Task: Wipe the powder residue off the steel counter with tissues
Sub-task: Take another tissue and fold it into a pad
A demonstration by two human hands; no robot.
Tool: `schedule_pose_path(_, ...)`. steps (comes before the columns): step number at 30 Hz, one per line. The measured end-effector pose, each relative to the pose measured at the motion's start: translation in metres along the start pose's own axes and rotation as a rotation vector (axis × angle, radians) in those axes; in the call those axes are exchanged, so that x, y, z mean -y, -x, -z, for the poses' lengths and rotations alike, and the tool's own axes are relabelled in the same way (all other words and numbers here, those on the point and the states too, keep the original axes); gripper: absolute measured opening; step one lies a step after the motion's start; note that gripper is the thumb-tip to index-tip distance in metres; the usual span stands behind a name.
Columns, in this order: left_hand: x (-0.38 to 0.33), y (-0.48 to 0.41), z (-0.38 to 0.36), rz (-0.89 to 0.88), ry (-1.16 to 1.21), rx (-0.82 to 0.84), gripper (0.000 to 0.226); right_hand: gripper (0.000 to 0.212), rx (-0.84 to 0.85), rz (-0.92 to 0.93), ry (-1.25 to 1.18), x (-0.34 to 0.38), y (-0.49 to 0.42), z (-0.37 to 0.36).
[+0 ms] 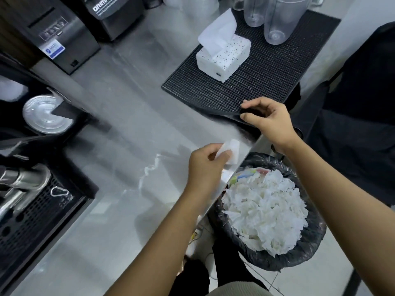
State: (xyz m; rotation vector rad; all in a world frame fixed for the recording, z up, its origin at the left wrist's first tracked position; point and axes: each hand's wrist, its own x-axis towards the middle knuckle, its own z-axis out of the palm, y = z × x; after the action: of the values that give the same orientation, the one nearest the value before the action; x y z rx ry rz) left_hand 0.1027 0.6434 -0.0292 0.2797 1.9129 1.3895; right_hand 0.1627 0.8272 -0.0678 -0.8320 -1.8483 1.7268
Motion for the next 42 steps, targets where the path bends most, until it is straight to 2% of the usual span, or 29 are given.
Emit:
schedule_pose_path(2,-0.003,0.001,0.021,0.089,0.137,-0.001,0.015,0.017,0.005,-0.006,0.064,0.008,0.012,-0.009)
schedule_pose_path(5,-0.006,0.01,0.05,0.101,0.238,-0.035,0.019,0.013,0.022,0.004,0.064,0.022,0.044,-0.036)
schedule_pose_path(7,-0.006,0.019,0.067,0.09,0.272,-0.056,0.016,0.021,0.049,0.043,0.094,0.033,0.068,-0.058)
schedule_pose_path(10,-0.005,0.036,0.096,0.051,0.277,-0.087,0.015,0.04,0.189,0.171,0.189,0.048,0.106,-0.088)
schedule_pose_path(13,-0.001,0.052,0.121,0.034,0.259,-0.12,0.015,0.034,0.297,0.286,0.28,0.053,0.13,-0.116)
schedule_pose_path(17,0.004,0.067,0.149,0.014,0.291,-0.123,0.014,0.021,0.258,0.327,0.363,0.055,0.142,-0.153)
schedule_pose_path(21,0.006,0.078,0.17,-0.003,0.312,-0.1,0.013,0.021,0.188,0.355,0.418,0.061,0.147,-0.177)
schedule_pose_path(23,0.008,0.083,0.18,-0.016,0.321,-0.072,0.014,0.016,0.155,0.331,0.373,0.068,0.152,-0.189)
schedule_pose_path(26,0.013,0.09,0.19,-0.025,0.288,-0.042,0.022,0.011,0.085,0.168,0.175,0.077,0.16,-0.205)
schedule_pose_path(30,0.019,0.094,0.202,-0.052,0.294,-0.16,0.009,0.007,-0.035,-0.033,-0.175,0.086,0.171,-0.219)
schedule_pose_path(35,0.019,0.095,0.214,-0.081,0.297,-0.201,0.014,0.007,-0.073,-0.241,-0.529,0.096,0.18,-0.226)
schedule_pose_path(39,0.016,0.099,0.221,-0.189,0.171,-0.182,0.039,0.006,-0.018,-0.202,-0.54,0.102,0.184,-0.23)
schedule_pose_path(42,0.008,0.104,0.226,-0.276,0.101,-0.179,0.032,0.014,0.025,-0.158,-0.459,0.104,0.187,-0.231)
